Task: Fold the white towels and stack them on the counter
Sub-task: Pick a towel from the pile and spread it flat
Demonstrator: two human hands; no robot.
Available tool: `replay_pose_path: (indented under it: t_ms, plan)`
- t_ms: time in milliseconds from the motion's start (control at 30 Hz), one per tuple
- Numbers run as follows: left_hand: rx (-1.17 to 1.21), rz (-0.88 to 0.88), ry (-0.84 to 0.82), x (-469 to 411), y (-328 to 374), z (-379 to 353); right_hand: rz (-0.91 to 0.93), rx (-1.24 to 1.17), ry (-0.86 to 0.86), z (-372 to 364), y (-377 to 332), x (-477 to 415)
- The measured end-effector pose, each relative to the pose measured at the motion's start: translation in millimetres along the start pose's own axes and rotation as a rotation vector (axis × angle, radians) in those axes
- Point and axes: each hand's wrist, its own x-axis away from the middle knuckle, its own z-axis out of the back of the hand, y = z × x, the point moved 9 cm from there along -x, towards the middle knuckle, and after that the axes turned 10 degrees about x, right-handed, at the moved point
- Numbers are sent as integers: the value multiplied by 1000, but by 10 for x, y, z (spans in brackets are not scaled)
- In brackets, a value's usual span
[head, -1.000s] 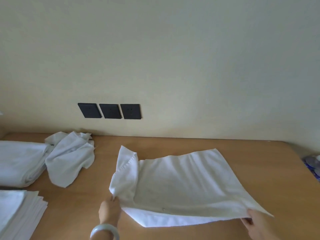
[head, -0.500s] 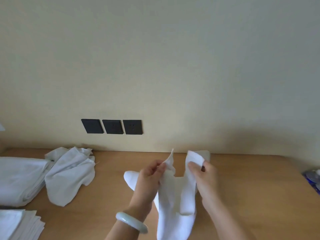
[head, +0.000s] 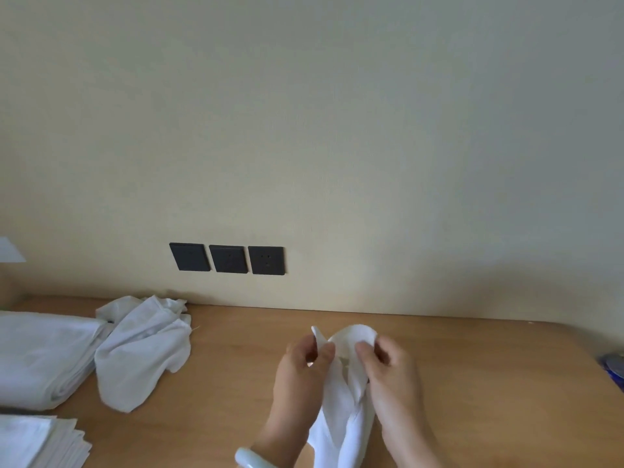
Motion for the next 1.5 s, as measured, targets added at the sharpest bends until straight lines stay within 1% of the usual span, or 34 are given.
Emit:
replay_pose_path:
  t_ms: [67, 167, 233, 333, 467, 533, 600, 633, 733, 800, 900, 1000, 1200, 1333, 1400, 1500]
  plan:
    - [80, -30, -4, 24, 90, 2, 61, 14, 94, 133, -106, -9]
    - [115, -46, -60, 72, 181, -109, 176, 133, 108, 99, -315, 46]
    - [71, -95, -54, 101, 256, -125, 237, 172, 120, 50, -396, 82]
    - [-36, -141, -55, 132, 341, -93, 269, 168, 119, 29, -429, 106]
    - [-202, -234, -86, 195, 455, -102, 394, 219, 152, 60, -541, 197]
    - [-257, -285, -95, 219, 514, -115, 451, 310, 127, 0, -581, 231]
    - [-290, -311, -99, 224, 539, -117, 456, 354, 78, -63, -570, 232]
    - [-293, -306, -96, 228, 542, -107, 455, 367, 84, -66, -562, 232]
    - [-257, -288, -82, 244, 540, -89, 457, 373, 202, 43, -568, 248]
    - [-218, -273, -64, 268, 549, -78, 448, 353, 244, 104, -559, 250]
    - [-179, -265, -47, 284, 564, -62, 523, 336, 254, 117, -609, 287]
    - [-158, -235, -44, 279, 542, -22, 614, 310, 222, 74, -651, 336]
    - [-109, -140, -157, 261, 517, -16, 680, 280, 160, 89, -667, 373]
    - [-74, -100, -218, 227, 474, -52, 694, 309, 182, 131, -645, 398]
    - [-86, -86, -245, 224, 463, -76, 709, 305, 200, 165, -639, 412]
    - [-180, -110, -285, 222, 532, -125, 716, 333, 225, 189, -652, 431]
